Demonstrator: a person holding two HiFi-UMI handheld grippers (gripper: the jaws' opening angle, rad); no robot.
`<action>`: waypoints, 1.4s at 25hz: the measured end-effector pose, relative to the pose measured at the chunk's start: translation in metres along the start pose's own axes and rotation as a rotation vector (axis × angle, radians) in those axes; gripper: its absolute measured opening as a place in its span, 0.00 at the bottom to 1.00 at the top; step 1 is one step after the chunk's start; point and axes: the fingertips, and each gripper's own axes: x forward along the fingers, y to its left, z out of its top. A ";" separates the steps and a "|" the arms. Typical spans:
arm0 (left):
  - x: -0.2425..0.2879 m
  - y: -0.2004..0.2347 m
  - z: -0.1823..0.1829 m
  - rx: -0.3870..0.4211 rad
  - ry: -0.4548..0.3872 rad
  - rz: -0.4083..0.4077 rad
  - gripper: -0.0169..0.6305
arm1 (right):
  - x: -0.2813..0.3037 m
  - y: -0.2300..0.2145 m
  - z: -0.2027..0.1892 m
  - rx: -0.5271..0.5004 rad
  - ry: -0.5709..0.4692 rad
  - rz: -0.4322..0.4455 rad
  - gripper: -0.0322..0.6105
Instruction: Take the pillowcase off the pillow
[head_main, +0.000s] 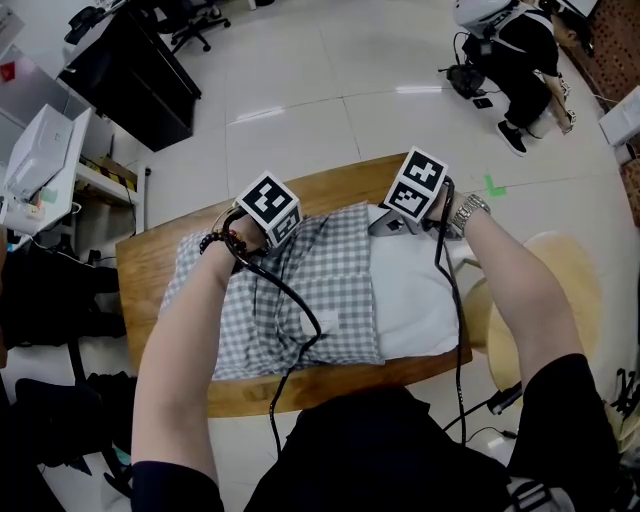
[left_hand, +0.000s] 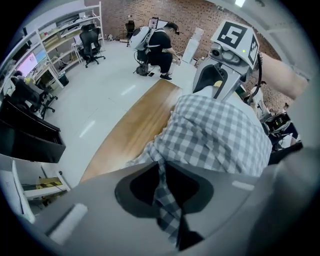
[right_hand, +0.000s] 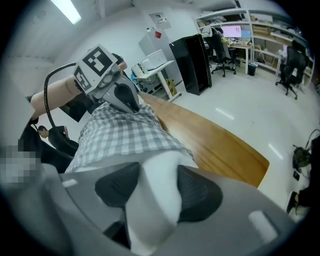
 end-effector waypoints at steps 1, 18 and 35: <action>0.001 0.003 -0.002 0.002 0.006 0.016 0.05 | 0.000 0.001 0.000 0.002 0.003 0.004 0.38; -0.048 0.024 -0.062 -0.143 -0.061 0.236 0.04 | -0.053 0.045 -0.012 -0.012 -0.098 -0.130 0.10; -0.079 0.021 -0.124 -0.222 -0.136 0.370 0.04 | -0.082 0.051 -0.045 0.094 -0.150 -0.285 0.10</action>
